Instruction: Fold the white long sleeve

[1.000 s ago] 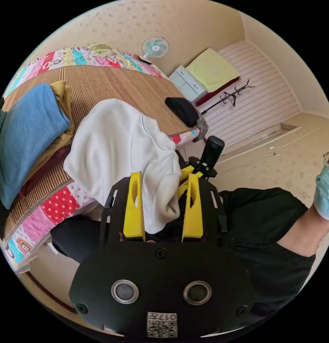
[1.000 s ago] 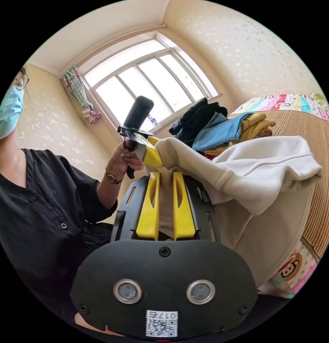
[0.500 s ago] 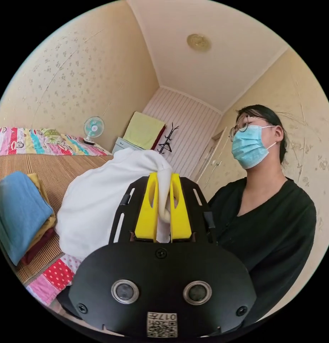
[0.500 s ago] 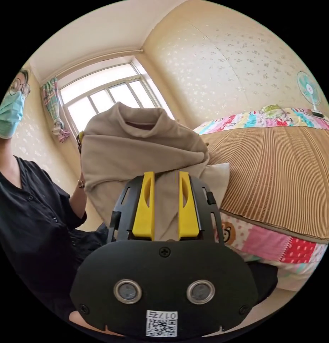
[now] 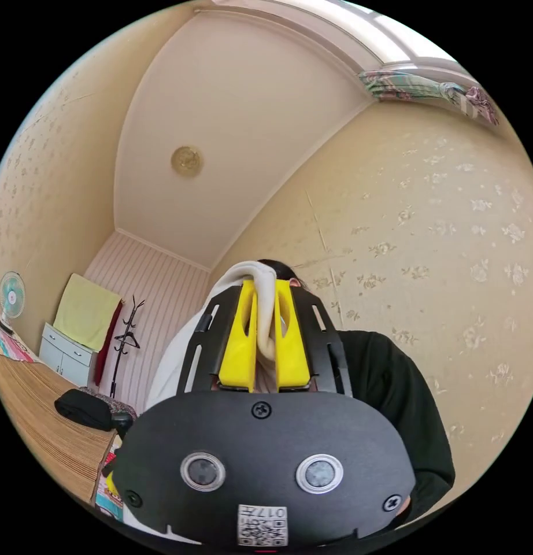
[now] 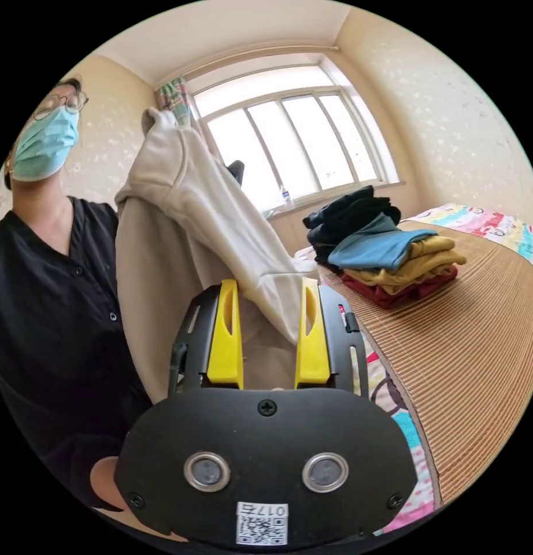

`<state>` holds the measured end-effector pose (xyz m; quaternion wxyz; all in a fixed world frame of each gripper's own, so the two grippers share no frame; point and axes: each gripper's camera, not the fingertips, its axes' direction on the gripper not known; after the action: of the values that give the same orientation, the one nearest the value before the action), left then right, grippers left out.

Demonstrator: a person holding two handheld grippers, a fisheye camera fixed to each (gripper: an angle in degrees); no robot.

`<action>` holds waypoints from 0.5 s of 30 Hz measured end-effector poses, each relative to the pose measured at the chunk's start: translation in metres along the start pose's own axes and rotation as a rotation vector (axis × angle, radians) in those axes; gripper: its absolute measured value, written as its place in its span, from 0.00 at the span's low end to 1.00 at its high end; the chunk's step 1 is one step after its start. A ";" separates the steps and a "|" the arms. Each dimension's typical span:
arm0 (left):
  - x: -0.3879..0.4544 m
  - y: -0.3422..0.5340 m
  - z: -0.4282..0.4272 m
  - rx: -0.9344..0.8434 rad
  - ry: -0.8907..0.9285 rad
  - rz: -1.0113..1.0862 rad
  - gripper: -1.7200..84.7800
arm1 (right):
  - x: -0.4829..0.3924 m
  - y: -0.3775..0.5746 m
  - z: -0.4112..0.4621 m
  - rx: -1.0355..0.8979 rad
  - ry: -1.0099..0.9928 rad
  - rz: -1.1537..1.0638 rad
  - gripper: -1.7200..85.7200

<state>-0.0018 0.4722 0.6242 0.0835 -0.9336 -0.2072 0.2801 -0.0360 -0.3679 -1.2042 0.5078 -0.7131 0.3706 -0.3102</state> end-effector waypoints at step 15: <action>-0.086 -0.001 0.083 -0.301 -0.681 -0.015 0.08 | -0.097 -0.047 -0.104 0.492 0.836 0.146 0.06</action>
<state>-0.1136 0.4389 0.5973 -0.1264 -0.7873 -0.2688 0.5403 -0.1625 -0.3280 -1.1359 0.4893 -0.3586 0.5073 -0.6121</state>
